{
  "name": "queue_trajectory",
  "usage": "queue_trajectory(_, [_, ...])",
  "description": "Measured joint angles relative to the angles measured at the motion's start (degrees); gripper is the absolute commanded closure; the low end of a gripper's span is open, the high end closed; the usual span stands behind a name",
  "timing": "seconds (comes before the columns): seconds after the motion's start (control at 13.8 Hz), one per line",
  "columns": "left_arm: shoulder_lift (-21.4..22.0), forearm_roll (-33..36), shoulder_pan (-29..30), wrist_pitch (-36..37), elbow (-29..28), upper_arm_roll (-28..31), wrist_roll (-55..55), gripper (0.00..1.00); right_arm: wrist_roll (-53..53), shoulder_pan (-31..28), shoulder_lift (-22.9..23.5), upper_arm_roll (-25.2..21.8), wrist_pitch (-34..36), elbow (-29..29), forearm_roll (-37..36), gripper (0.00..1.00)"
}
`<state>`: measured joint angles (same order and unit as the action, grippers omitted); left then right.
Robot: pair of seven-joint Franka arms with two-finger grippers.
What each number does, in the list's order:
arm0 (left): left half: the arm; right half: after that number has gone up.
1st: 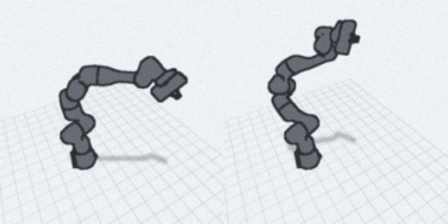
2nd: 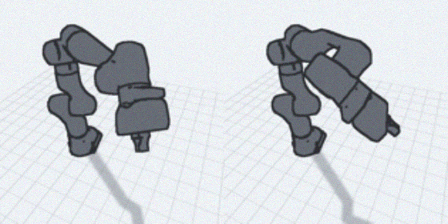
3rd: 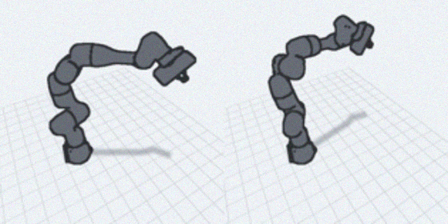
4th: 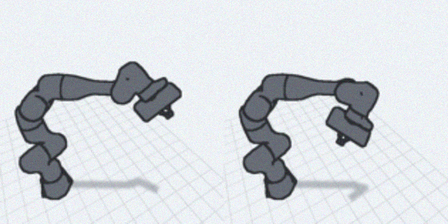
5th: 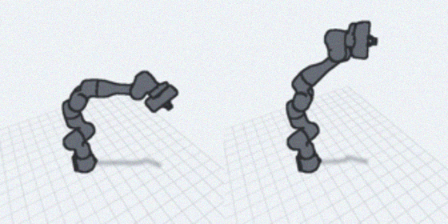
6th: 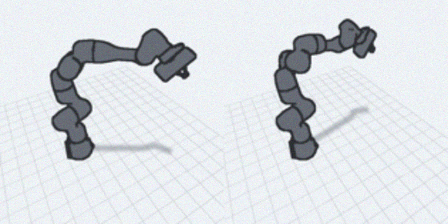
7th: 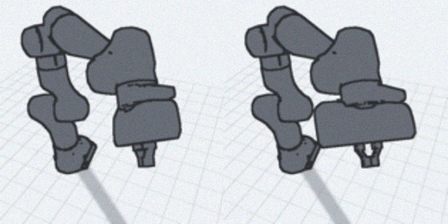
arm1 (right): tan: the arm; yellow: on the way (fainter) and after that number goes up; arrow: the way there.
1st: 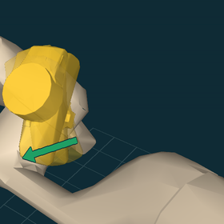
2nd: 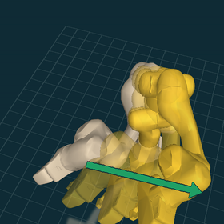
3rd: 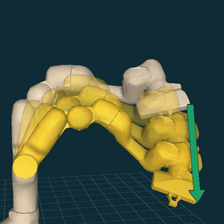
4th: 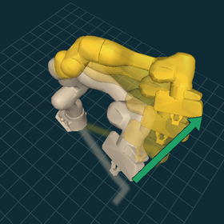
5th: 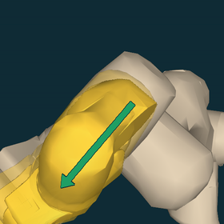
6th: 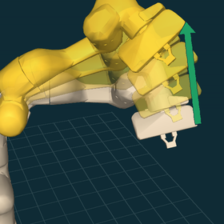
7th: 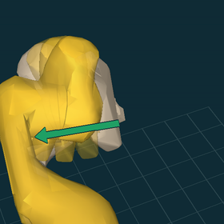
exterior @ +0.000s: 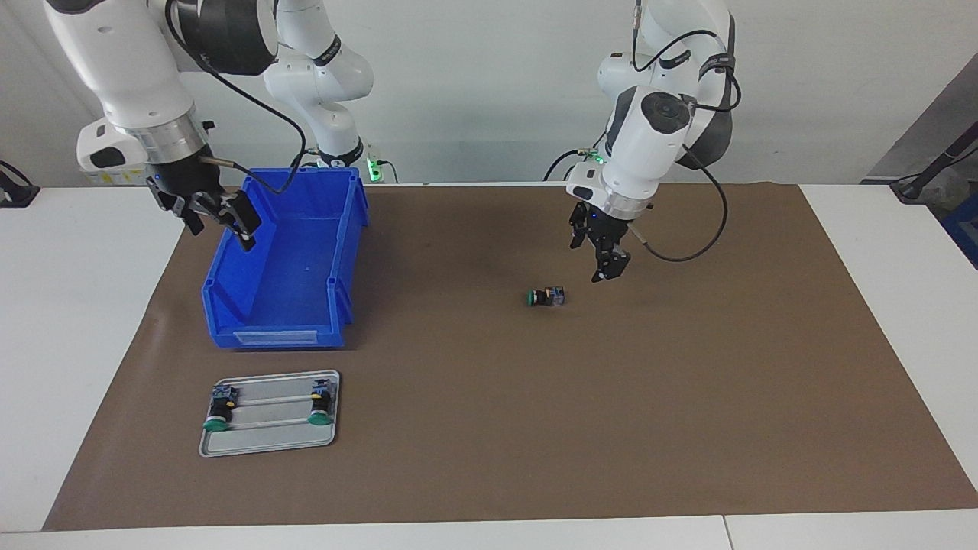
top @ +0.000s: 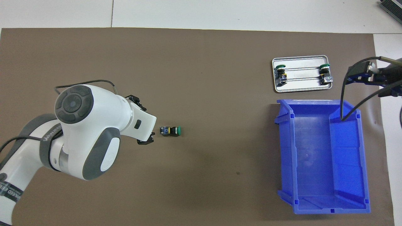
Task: Place and press button with both arms
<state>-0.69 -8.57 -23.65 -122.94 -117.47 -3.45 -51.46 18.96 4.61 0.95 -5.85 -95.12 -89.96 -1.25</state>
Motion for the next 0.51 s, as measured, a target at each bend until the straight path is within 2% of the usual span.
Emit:
queue_trajectory(0.29, [-1.5, 0.0, -2.7, -1.4, -0.3, 0.1, -0.6, 0.07, -4.1, 0.2, -1.7, 0.0, 3.4, -0.3, 0.0, 0.00])
queue_trajectory(0.51, [-4.3, 0.2, -4.2, -2.4, -0.6, 0.2, -0.8, 0.07, -8.2, 0.1, -2.0, 0.0, 4.7, -1.8, 0.0, 0.00])
